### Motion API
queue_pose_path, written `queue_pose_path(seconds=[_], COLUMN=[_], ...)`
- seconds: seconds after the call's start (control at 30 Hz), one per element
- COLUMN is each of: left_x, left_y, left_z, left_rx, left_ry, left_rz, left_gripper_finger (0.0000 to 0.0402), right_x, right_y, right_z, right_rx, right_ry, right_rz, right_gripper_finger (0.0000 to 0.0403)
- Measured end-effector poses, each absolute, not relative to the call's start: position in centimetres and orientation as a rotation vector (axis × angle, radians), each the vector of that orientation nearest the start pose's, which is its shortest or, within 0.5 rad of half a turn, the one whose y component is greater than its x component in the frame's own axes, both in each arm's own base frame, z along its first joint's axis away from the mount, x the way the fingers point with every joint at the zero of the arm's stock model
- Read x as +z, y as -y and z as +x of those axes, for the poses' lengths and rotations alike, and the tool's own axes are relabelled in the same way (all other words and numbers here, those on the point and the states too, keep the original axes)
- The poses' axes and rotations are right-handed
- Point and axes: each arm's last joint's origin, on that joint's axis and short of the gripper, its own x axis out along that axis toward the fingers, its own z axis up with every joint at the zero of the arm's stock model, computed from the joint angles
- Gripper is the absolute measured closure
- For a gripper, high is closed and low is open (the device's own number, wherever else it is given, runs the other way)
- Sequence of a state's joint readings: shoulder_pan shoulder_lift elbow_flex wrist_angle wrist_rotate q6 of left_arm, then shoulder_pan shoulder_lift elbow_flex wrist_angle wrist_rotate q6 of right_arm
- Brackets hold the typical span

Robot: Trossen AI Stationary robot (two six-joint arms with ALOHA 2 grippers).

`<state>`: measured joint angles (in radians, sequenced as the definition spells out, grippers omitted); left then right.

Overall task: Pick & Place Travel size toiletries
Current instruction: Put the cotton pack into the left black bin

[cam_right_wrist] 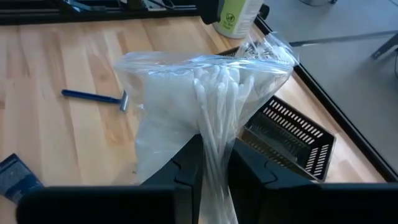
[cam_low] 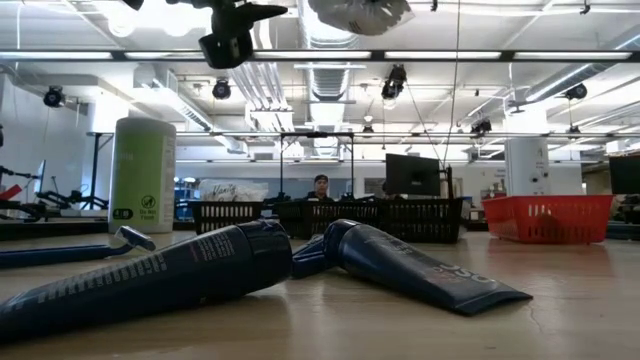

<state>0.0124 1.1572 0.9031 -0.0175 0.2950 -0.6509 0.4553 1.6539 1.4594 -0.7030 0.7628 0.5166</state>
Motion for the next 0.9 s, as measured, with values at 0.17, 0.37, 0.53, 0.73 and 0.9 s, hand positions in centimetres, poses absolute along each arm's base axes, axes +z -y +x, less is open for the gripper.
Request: queue_pose_path(seconds=[0.17, 0.37, 0.53, 0.73, 0.9], left_x=[31.9, 31.5, 30.7, 31.3, 30.9], left_y=[0.5, 0.5, 0.5, 0.5, 0.6], left_z=[25.9, 27.3, 28.8, 30.0, 31.0], left_rx=[-0.191, -0.192, -0.178, -0.188, -0.207], left_ry=[-0.328, -0.318, -0.357, -0.347, -0.374], left_rz=[-0.693, -0.718, -0.722, -0.686, -0.689], left_gripper_finger=[0.0204, 0.0204, 0.0204, 0.0204, 0.0204], right_x=[30.9, 30.9, 30.8, 30.8, 30.8], right_y=[-13.4, -13.1, -13.0, -13.0, -13.0], right_z=[32.3, 32.5, 32.5, 32.5, 32.5], right_rx=[-0.464, -0.473, -0.475, -0.474, -0.475], right_ry=[-0.634, -0.635, -0.636, -0.636, -0.636], right_rz=[-0.025, -0.025, -0.024, -0.024, -0.020], right_gripper_finger=[0.0354, 0.0347, 0.0345, 0.0356, 0.0350])
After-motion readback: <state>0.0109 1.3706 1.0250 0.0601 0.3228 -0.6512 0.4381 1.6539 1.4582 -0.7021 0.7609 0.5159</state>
